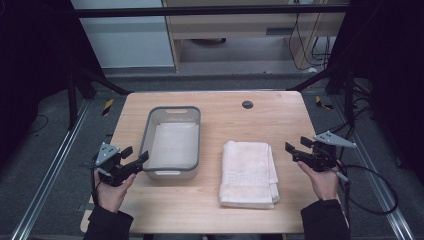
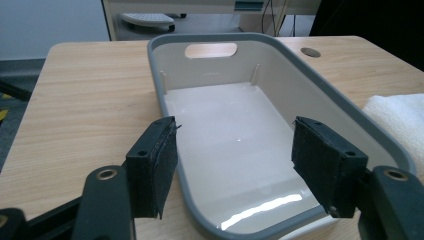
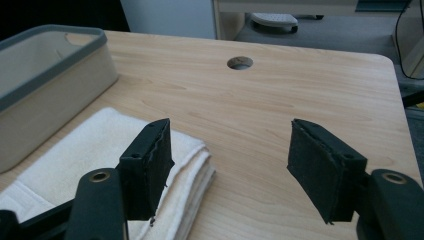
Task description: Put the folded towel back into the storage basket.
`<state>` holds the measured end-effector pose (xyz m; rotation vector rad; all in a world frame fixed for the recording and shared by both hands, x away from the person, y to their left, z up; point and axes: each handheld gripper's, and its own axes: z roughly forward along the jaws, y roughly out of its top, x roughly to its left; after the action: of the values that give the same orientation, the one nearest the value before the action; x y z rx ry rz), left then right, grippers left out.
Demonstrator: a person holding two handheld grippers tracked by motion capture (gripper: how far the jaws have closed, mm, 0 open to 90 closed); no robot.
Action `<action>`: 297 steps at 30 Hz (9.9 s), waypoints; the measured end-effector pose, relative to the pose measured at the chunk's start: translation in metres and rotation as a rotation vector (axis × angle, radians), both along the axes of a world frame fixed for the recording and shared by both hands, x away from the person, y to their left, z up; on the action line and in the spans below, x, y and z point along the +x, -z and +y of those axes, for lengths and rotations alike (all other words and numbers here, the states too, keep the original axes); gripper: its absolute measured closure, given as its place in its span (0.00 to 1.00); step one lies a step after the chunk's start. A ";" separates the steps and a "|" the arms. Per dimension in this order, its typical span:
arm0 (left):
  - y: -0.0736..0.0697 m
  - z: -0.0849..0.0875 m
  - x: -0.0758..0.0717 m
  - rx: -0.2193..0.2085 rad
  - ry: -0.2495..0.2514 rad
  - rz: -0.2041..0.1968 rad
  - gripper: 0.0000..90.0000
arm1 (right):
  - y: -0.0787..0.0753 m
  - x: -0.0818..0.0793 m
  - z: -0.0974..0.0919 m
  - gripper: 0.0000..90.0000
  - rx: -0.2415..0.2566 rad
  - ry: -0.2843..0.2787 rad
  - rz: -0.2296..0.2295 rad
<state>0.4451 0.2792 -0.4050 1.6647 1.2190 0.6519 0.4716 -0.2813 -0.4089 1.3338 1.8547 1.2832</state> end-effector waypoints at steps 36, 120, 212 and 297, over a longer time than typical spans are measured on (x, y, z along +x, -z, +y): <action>-0.001 -0.109 0.004 0.068 0.186 0.013 0.40 | -0.009 0.025 0.026 0.34 0.031 -0.063 0.013; 0.081 -0.219 -0.005 0.213 0.444 0.227 0.36 | 0.072 0.055 0.058 0.36 -0.108 -0.127 0.245; 0.032 -0.203 -0.012 0.001 0.578 0.184 0.82 | 0.006 0.027 0.057 0.76 0.125 -0.165 0.176; -0.047 -0.153 -0.010 -0.076 0.491 -0.036 0.82 | -0.078 0.029 0.104 0.77 0.166 -0.154 -0.086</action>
<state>0.4350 0.1262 -0.3578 1.7883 0.7529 0.3235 0.5006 -0.1770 -0.3306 1.2150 1.8550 1.5786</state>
